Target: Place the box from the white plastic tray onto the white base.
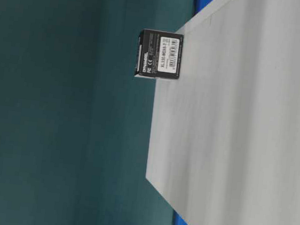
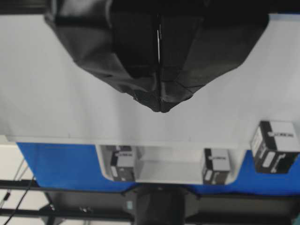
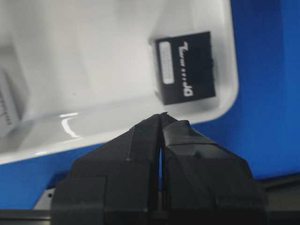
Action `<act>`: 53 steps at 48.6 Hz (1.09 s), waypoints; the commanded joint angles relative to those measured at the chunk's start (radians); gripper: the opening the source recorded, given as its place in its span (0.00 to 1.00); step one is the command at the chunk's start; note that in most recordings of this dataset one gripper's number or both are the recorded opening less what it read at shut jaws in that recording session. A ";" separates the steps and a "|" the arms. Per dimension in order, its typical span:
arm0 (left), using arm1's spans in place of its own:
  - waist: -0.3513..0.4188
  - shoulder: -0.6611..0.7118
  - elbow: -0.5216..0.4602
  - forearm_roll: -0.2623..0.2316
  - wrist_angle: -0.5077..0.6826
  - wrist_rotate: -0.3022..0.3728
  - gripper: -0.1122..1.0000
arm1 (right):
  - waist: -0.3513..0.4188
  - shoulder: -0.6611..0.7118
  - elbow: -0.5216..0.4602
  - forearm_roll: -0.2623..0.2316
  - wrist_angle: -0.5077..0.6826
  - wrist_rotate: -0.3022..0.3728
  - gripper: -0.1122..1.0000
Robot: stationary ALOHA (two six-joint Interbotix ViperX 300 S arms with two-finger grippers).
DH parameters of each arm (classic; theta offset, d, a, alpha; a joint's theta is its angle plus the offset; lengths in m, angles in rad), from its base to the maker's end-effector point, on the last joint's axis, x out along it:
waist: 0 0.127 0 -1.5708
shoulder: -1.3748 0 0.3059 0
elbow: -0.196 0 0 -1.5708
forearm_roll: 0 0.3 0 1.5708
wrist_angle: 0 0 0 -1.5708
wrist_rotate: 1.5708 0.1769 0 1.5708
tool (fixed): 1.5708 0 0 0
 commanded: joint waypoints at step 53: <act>0.006 0.017 -0.029 0.002 0.000 -0.002 0.04 | -0.183 0.359 0.032 0.051 -0.224 -0.290 1.00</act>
